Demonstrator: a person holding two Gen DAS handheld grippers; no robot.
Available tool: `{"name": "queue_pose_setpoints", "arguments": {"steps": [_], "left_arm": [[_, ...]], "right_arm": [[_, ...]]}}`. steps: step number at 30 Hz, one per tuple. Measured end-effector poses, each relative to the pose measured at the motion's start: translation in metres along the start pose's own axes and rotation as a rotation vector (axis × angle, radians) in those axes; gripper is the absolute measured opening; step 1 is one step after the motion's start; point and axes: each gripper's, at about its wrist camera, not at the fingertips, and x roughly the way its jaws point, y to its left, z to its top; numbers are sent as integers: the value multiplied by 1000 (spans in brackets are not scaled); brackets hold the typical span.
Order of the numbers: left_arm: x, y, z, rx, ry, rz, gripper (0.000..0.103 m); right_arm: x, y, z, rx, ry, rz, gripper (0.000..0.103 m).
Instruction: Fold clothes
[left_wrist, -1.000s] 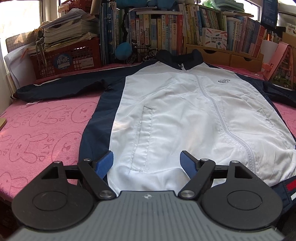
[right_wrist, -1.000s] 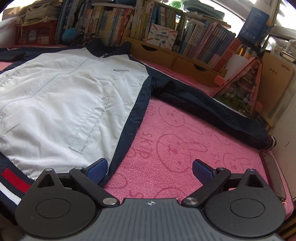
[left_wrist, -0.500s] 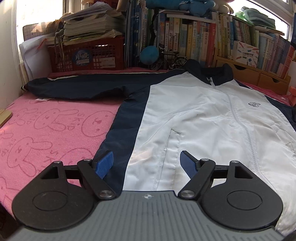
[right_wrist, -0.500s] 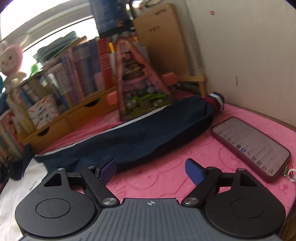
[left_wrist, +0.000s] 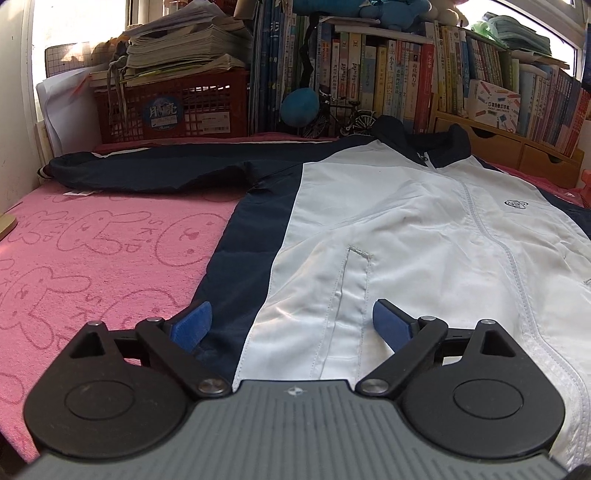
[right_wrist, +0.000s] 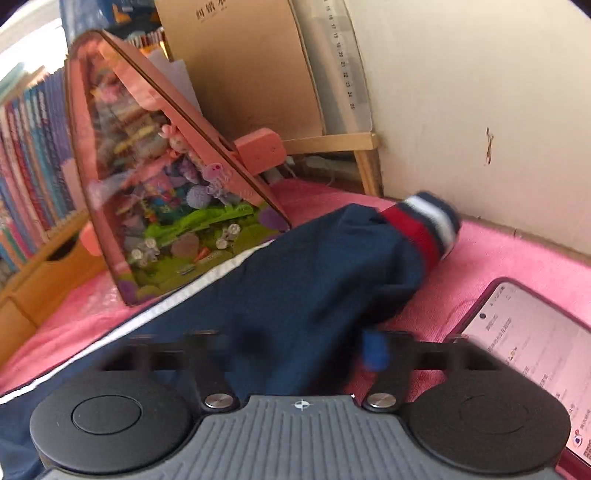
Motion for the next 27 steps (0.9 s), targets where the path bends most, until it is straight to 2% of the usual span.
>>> {"name": "queue_pose_setpoints", "arguments": {"steps": [1, 3, 5, 7, 10, 14, 17, 19, 20, 22, 23, 25, 27], "left_arm": [[0, 0, 0, 3, 1, -4, 98], [0, -1, -1, 5, -1, -10, 98], [0, 0, -1, 2, -4, -18, 98], [0, 1, -1, -6, -7, -27, 98], [-1, 3, -1, -28, -17, -43, 98], [-5, 13, -3, -90, -43, -86, 98], [-8, 23, -4, -143, -64, -127, 98], [-11, 30, -5, -183, -77, -164, 98], [-12, 34, -5, -204, -83, -185, 98], [-13, 43, -2, -241, -73, -228, 98], [-15, 47, 2, -256, -56, -249, 98], [-19, 50, 18, -276, -52, -317, 98], [-20, 43, 43, -255, -72, -388, 99]], "right_arm": [[-2, 2, 2, 25, 12, 22, 14], [-22, 7, 3, 76, -32, 98, 11], [-59, 35, 0, 7, -129, 171, 10], [-98, 75, -8, -113, -206, 274, 10], [-155, 161, -39, -332, -243, 552, 9], [-198, 277, -134, -725, -154, 835, 12], [-214, 328, -220, -1020, -22, 887, 21], [-224, 335, -258, -1147, 25, 887, 38], [-231, 336, -277, -1205, 43, 888, 42], [-241, 324, -289, -1259, 38, 891, 55], [-244, 317, -285, -1268, 31, 893, 57], [-248, 298, -267, -1250, 15, 901, 71], [-243, 281, -247, -1202, -15, 871, 80]]}}
